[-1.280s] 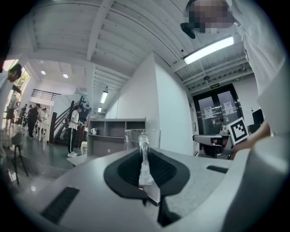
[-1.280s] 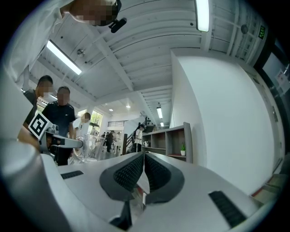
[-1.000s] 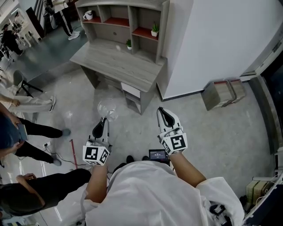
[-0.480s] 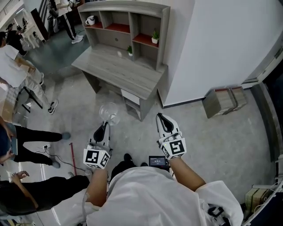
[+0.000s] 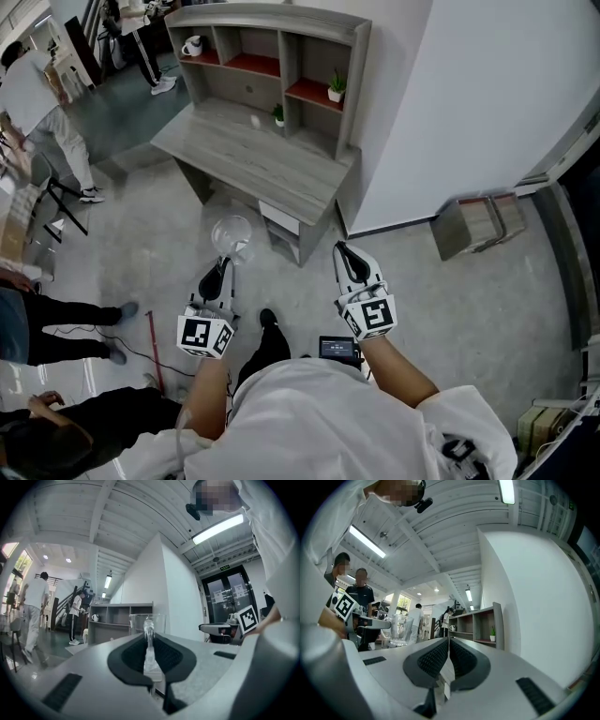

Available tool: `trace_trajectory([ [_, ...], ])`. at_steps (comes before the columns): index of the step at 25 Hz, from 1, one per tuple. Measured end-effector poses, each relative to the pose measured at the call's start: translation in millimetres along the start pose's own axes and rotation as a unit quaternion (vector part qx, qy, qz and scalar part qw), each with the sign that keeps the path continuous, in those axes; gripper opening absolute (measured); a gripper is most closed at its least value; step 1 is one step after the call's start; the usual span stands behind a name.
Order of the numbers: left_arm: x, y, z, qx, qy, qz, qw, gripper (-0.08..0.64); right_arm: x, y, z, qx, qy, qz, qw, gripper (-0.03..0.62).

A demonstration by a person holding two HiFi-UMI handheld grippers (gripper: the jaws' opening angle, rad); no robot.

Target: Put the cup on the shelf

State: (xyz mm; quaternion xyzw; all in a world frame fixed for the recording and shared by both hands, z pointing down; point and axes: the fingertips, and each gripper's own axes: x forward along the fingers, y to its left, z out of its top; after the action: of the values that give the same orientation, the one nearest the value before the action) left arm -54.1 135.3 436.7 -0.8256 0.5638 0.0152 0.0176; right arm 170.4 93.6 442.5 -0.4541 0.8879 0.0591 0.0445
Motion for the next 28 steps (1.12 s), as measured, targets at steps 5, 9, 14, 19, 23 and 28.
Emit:
trace_trajectory([
  [5, 31, 35, -6, 0.0, 0.002, -0.001, 1.0, 0.028, 46, -7, -10, 0.002, 0.005, -0.002, 1.0, 0.035],
  [9, 59, 68, -8, -0.001, 0.001, -0.006, 1.0, 0.028, 87, -12, -16, 0.006, 0.01, -0.008, 1.0, 0.035],
  [14, 92, 109, -6, -0.001, -0.002, -0.016, 0.9999, 0.028, 135, -16, -22, 0.002, 0.017, -0.017, 1.0, 0.035],
  [19, 120, 150, -4, 0.001, -0.006, -0.025, 0.9997, 0.028, 178, -17, -23, -0.008, 0.021, -0.025, 0.999, 0.035],
  [23, 144, 175, 0, 0.001, -0.012, -0.037, 0.9992, 0.028, 206, -18, -22, -0.015, 0.02, -0.028, 0.999, 0.035],
  [28, 174, 199, 6, 0.001, -0.018, -0.047, 0.9987, 0.026, 237, -22, -21, -0.02, 0.017, -0.032, 0.999, 0.035],
])
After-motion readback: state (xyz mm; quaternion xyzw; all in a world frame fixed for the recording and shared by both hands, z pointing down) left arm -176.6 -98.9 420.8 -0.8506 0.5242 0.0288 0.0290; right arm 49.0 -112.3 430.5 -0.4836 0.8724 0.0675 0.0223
